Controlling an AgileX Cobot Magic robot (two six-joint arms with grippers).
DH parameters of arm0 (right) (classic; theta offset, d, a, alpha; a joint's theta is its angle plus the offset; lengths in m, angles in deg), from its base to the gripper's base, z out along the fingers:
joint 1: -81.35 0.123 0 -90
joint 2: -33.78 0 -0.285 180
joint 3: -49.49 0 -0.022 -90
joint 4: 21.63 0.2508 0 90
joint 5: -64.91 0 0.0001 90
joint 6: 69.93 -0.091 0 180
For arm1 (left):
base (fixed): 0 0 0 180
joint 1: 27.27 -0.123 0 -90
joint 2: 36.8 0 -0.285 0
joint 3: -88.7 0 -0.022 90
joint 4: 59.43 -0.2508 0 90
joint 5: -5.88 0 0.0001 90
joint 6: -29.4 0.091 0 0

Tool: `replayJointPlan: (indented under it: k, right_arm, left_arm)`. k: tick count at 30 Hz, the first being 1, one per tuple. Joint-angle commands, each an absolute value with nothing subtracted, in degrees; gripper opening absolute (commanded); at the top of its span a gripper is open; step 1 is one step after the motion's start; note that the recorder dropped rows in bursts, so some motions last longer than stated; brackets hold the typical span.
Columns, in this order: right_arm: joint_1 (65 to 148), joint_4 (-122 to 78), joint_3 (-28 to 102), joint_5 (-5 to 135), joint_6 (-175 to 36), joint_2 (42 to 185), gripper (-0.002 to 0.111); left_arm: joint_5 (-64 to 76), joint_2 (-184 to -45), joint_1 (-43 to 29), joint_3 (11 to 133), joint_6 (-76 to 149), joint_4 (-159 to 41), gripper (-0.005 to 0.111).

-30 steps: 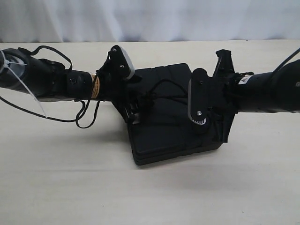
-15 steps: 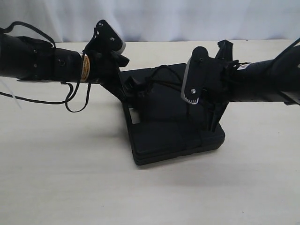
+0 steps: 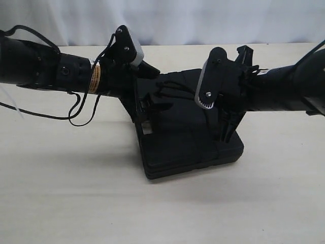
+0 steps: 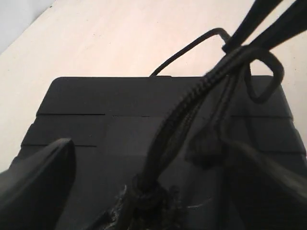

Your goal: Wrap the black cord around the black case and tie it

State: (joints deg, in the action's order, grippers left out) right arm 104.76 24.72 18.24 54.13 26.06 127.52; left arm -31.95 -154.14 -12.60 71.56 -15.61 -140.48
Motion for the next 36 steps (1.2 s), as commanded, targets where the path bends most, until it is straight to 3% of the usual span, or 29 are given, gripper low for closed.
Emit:
replayJointPlan:
  k: [1,7,14,16,31,36]
  right_arm:
    - [104.8,25.5,18.6,54.1,26.3,127.5,0.004]
    - [104.8,25.5,18.6,54.1,26.3,127.5,0.004]
    - [104.8,25.5,18.6,54.3,26.3,127.5,0.004]
    - [104.8,25.5,18.6,54.3,26.3,127.5,0.004]
    - [104.8,25.5,18.6,54.3,26.3,127.5,0.004]
    - [104.8,25.5,18.6,54.1,26.3,127.5,0.004]
  left_arm:
    - [-35.7,-153.9,-12.7,71.6,-16.3,-142.6,0.079]
    - [-38.0,-152.7,-14.7,71.6,-15.6,-147.9,0.079]
    - [-64.1,-151.1,-26.4,71.6,-18.8,-153.2,0.079]
    - [-64.1,-151.1,-28.1,71.6,-18.9,-153.7,0.079]
    - [-58.9,-153.9,-18.3,71.6,-13.7,-149.6,0.079]
    - [-56.3,-155.6,-17.0,71.6,-12.7,-143.6,0.061]
